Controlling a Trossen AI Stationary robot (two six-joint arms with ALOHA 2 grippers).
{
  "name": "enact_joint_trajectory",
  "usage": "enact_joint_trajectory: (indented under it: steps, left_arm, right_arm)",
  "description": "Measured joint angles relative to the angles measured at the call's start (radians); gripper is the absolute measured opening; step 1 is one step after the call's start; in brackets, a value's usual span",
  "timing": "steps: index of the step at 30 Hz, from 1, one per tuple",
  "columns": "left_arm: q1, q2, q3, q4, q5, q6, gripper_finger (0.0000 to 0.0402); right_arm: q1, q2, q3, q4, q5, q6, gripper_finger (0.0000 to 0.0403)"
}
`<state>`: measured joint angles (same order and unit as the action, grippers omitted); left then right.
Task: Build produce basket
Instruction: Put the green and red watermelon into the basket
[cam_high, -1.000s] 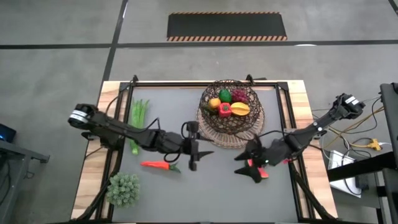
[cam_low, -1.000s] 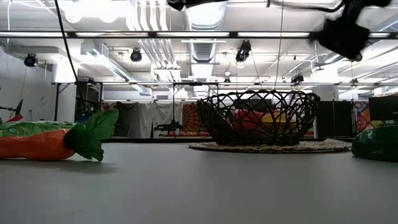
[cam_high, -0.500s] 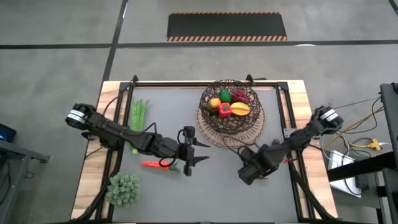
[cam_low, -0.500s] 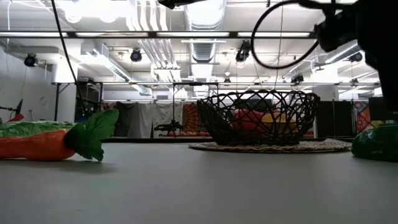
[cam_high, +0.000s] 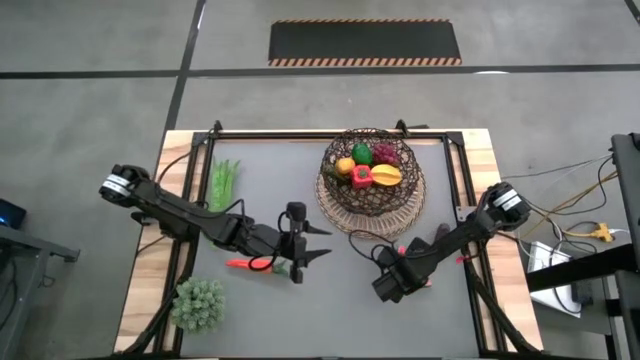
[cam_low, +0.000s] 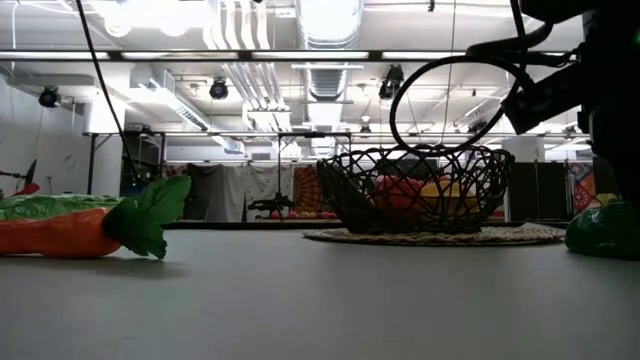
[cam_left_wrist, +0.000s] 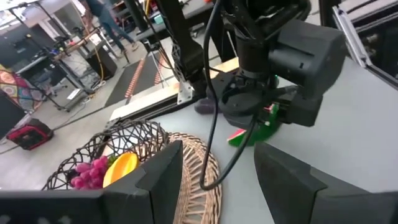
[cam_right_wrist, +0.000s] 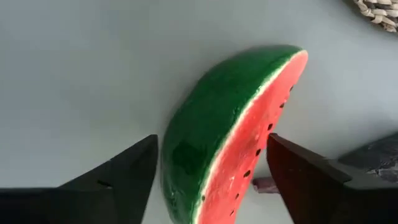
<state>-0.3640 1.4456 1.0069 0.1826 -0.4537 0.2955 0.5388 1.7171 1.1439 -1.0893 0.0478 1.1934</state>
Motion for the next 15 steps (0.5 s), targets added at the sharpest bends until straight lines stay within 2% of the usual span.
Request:
enact_joint_trajectory:
  steps: [10,15]
  left_arm:
    - [-0.012,-0.068,0.0,-0.044,-0.007,0.027,0.018]
    - [-0.013,-0.086,-0.013,-0.044,-0.008,0.034,0.018]
  right_arm:
    - [0.002,-0.001,-0.002,0.021,0.005,0.013,0.0127]
    - [0.003,-0.002,-0.003,0.024,0.005,0.011,0.009]
